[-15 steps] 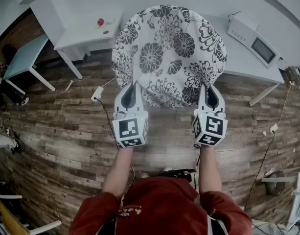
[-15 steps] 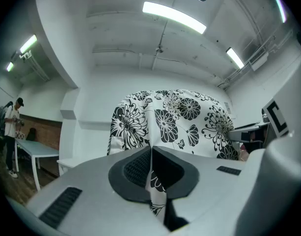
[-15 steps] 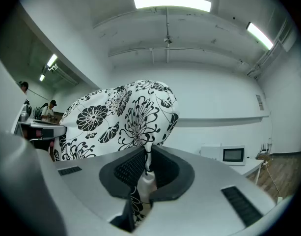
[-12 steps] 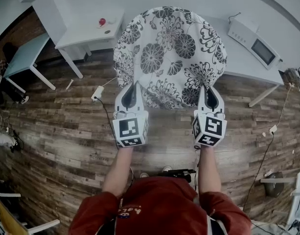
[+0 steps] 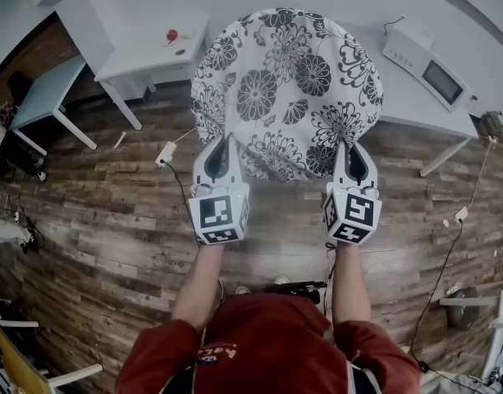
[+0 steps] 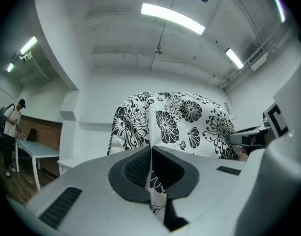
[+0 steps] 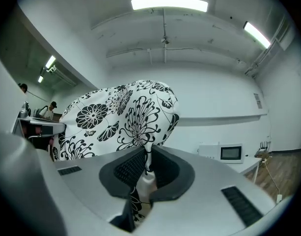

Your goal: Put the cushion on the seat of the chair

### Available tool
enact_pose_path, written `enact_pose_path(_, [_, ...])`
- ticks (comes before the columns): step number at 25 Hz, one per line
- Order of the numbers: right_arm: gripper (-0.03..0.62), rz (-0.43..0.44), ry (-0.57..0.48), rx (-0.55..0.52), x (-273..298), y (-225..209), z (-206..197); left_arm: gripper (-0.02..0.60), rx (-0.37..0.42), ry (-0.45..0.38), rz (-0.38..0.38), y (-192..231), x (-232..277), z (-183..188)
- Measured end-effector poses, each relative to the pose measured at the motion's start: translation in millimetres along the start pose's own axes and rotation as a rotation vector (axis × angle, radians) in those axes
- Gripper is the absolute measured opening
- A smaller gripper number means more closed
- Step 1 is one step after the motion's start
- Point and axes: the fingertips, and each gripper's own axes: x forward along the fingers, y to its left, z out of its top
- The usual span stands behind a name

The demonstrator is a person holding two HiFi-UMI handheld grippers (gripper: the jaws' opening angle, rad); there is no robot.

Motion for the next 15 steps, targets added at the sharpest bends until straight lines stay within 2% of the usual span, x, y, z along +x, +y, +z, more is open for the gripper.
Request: enact_pose_path(15, [0.055, 0.051, -0.002, 0.027, 0.9, -2.2, -1.1, 0.028, -0.008, 0.001, 0.063, -0.1, -7.8, 3.0])
